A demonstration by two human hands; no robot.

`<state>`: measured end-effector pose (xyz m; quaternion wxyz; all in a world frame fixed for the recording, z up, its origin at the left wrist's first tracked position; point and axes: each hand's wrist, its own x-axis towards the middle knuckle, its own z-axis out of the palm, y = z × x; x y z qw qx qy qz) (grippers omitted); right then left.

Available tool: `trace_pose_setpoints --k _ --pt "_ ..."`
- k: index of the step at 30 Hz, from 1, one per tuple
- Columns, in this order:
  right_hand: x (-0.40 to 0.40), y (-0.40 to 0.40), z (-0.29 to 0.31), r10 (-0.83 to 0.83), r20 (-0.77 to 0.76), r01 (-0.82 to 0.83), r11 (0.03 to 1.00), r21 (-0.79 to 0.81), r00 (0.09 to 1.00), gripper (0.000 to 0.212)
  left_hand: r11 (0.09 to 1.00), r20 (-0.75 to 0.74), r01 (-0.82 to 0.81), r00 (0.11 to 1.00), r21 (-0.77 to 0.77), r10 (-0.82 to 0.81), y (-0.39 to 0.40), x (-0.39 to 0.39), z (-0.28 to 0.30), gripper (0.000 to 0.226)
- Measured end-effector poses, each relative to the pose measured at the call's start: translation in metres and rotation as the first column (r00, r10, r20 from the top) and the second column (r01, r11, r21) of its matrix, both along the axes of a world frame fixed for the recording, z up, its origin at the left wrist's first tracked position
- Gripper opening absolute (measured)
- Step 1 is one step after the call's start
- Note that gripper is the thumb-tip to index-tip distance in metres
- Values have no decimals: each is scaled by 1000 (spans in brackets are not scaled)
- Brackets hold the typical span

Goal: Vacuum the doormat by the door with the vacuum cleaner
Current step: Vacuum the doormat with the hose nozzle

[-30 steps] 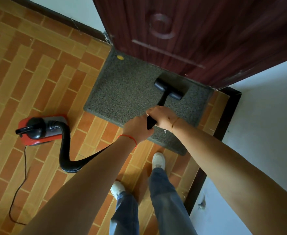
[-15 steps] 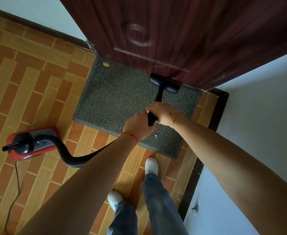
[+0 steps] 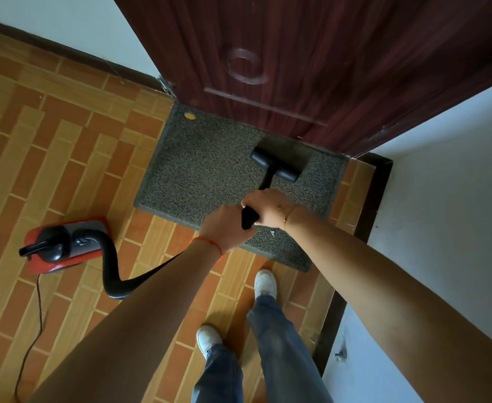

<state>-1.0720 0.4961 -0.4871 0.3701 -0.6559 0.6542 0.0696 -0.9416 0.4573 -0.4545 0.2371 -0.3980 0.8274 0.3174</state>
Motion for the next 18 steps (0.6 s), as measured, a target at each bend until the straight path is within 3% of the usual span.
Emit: trace_pose_setpoints --k 9,18 --pt "91 50 3 17 -36 -17 1000 -7 999 13 999 11 49 999 5 -49 44 89 6 15" --pt "196 117 -4 -67 0 67 997 -35 998 9 990 73 138 988 -8 -137 103 191 10 30"
